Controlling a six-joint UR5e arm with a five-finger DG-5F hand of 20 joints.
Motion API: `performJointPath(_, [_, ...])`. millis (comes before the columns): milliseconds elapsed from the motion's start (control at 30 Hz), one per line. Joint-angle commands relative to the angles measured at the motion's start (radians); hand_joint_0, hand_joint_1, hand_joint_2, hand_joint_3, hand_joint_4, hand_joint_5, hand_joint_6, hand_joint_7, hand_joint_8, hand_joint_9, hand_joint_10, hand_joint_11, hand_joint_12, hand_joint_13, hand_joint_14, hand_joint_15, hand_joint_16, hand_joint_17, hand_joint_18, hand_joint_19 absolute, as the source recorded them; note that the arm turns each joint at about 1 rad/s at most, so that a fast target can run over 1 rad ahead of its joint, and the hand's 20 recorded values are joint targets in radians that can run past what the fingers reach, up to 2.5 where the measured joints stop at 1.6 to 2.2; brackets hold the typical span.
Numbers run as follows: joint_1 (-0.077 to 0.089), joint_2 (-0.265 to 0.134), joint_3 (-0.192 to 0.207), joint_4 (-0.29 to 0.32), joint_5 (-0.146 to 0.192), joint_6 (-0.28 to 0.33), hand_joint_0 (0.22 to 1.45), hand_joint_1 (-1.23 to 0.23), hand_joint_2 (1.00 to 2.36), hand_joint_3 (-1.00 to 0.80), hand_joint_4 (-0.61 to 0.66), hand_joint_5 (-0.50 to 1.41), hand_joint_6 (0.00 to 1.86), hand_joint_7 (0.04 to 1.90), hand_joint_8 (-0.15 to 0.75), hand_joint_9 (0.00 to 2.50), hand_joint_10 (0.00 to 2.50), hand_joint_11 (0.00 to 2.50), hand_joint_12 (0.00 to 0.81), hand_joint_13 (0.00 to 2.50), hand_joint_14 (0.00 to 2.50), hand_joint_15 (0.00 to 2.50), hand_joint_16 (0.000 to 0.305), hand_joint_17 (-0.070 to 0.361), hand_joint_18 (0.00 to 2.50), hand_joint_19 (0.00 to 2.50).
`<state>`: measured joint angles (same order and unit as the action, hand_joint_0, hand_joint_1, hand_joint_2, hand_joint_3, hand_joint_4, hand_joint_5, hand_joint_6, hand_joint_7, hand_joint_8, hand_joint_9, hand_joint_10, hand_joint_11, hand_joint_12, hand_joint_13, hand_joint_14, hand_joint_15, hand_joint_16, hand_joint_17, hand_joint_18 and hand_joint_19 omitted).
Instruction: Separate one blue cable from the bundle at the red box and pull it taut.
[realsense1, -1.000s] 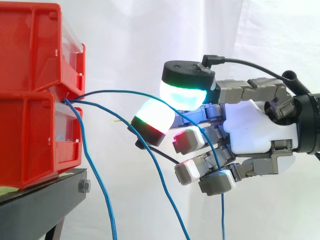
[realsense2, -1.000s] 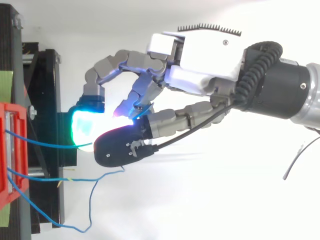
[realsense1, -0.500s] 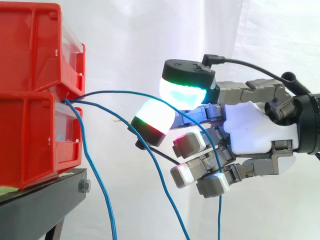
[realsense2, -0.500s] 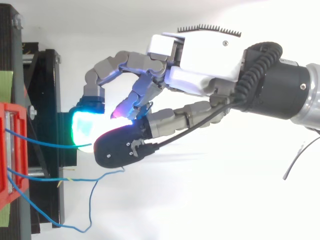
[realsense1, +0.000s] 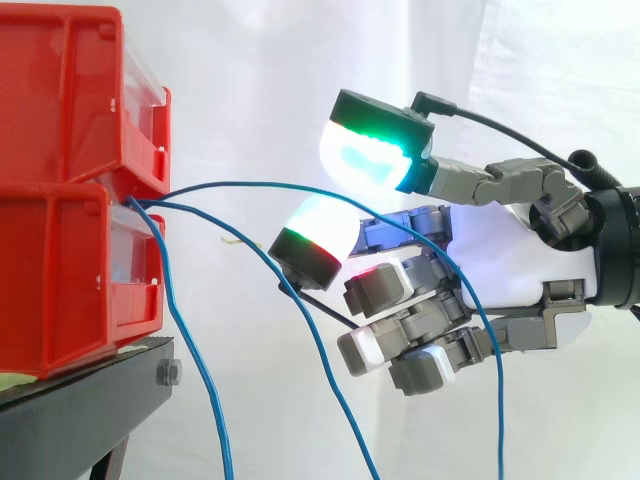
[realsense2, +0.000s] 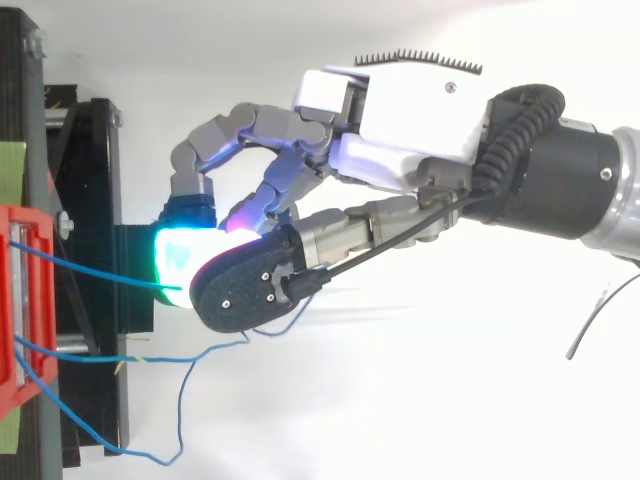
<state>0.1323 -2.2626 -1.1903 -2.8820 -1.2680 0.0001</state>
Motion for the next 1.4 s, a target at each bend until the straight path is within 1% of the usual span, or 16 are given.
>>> performJointPath(0, [0.001, 0.0, 0.0, 0.001, 0.001, 0.0, 0.54, -0.6, 1.0, -0.5, 0.09, -0.11, 0.88, 1.08, 0.302, 1.08, 0.02, 1.23, 0.418, 0.89, 0.03, 0.95, 0.056, 0.125, 0.77, 1.29])
performJointPath(133, [0.001, 0.0, 0.0, 0.001, 0.001, 0.0, 0.53, -0.73, 1.0, -0.5, 0.1, -0.11, 0.88, 1.09, 0.307, 1.08, 0.02, 1.26, 0.419, 0.9, 0.03, 0.95, 0.056, 0.127, 0.79, 1.29])
performJointPath(200, [0.001, 0.0, 0.001, 0.001, 0.001, -0.002, 0.57, -0.8, 1.0, -0.5, 0.1, -0.11, 0.88, 1.1, 0.294, 1.08, 0.02, 1.27, 0.413, 0.9, 0.03, 0.95, 0.054, 0.123, 0.79, 1.3])
performJointPath(233, [0.001, 0.0, 0.0, 0.001, 0.001, 0.0, 0.6, -0.81, 1.0, -0.45, 0.09, -0.1, 0.88, 1.1, 0.288, 1.09, 0.02, 1.28, 0.403, 0.9, 0.03, 0.96, 0.053, 0.119, 0.79, 1.3])
performJointPath(333, [0.0, 0.0, 0.0, 0.001, 0.001, -0.002, 0.61, -0.83, 1.01, -0.29, 0.05, -0.1, 0.89, 1.12, 0.288, 1.11, 0.02, 1.29, 0.398, 0.91, 0.03, 0.96, 0.052, 0.118, 0.83, 1.29])
performJointPath(433, [0.0, 0.0, 0.0, 0.0, 0.001, 0.0, 0.6, -0.83, 1.02, -0.22, 0.02, -0.09, 0.9, 1.11, 0.281, 1.13, 0.02, 1.3, 0.399, 0.93, 0.03, 0.98, 0.052, 0.118, 0.84, 1.29])
performJointPath(567, [0.0, 0.0, 0.0, 0.001, 0.003, 0.0, 0.58, -0.82, 1.02, -0.15, -0.01, -0.08, 0.9, 1.09, 0.31, 1.18, 0.02, 1.27, 0.436, 0.97, 0.03, 0.96, 0.062, 0.139, 0.91, 1.25])
performJointPath(700, [0.001, 0.0, 0.0, 0.001, 0.003, 0.001, 0.58, -0.82, 1.01, -0.13, -0.04, -0.07, 0.89, 1.09, 0.325, 1.14, 0.02, 1.05, 0.454, 0.98, 0.02, 0.87, 0.068, 0.153, 0.96, 1.2])
performJointPath(833, [0.0, 0.0, 0.0, 0.001, 0.003, 0.001, 0.58, -0.82, 1.01, -0.12, -0.06, -0.07, 0.88, 1.1, 0.331, 1.04, 0.02, 0.75, 0.444, 0.95, 0.02, 0.74, 0.07, 0.157, 0.98, 1.19])
performJointPath(933, [0.0, 0.0, 0.0, 0.0, 0.004, 0.003, 0.58, -0.83, 1.01, -0.11, -0.07, -0.06, 0.88, 1.09, 0.352, 0.94, 0.01, 0.45, 0.444, 0.92, 0.02, 0.56, 0.071, 0.16, 1.0, 1.13])
performJointPath(1033, [0.0, 0.0, 0.0, 0.0, 0.003, 0.005, 0.58, -0.83, 1.0, -0.11, -0.06, -0.06, 0.88, 1.1, 0.371, 0.92, 0.01, 0.34, 0.445, 0.91, 0.02, 0.48, 0.071, 0.161, 1.01, 1.08])
performJointPath(1067, [0.0, 0.0, 0.0, 0.0, 0.003, 0.005, 0.58, -0.83, 1.0, -0.11, -0.06, -0.06, 0.87, 1.09, 0.38, 0.92, 0.01, 0.34, 0.445, 0.91, 0.02, 0.48, 0.072, 0.161, 1.01, 1.07])
performJointPath(1133, [0.001, 0.0, 0.0, 0.0, 0.003, 0.011, 0.58, -0.83, 1.0, -0.12, -0.05, -0.06, 0.87, 1.11, 0.41, 1.05, 0.01, 0.46, 0.453, 0.95, 0.02, 0.53, 0.071, 0.16, 1.01, 1.08])
performJointPath(1233, [0.0, 0.0, 0.0, 0.0, 0.004, 0.023, 0.59, -0.82, 1.0, -0.13, -0.02, -0.06, 0.88, 1.12, 0.423, 1.14, 0.02, 0.59, 0.452, 0.99, 0.02, 0.58, 0.071, 0.159, 1.02, 1.09])
performJointPath(1300, [0.001, 0.0, 0.0, 0.001, 0.004, 0.031, 0.59, -0.82, 1.0, -0.14, -0.02, -0.06, 0.88, 1.11, 0.416, 1.18, 0.02, 0.67, 0.451, 1.01, 0.02, 0.63, 0.07, 0.159, 1.01, 1.11])
performJointPath(1367, [0.001, 0.0, 0.0, 0.001, 0.004, 0.032, 0.59, -0.81, 1.0, -0.14, -0.01, -0.06, 0.88, 1.11, 0.412, 1.26, 0.02, 0.82, 0.454, 1.05, 0.02, 0.7, 0.07, 0.158, 1.01, 1.11])
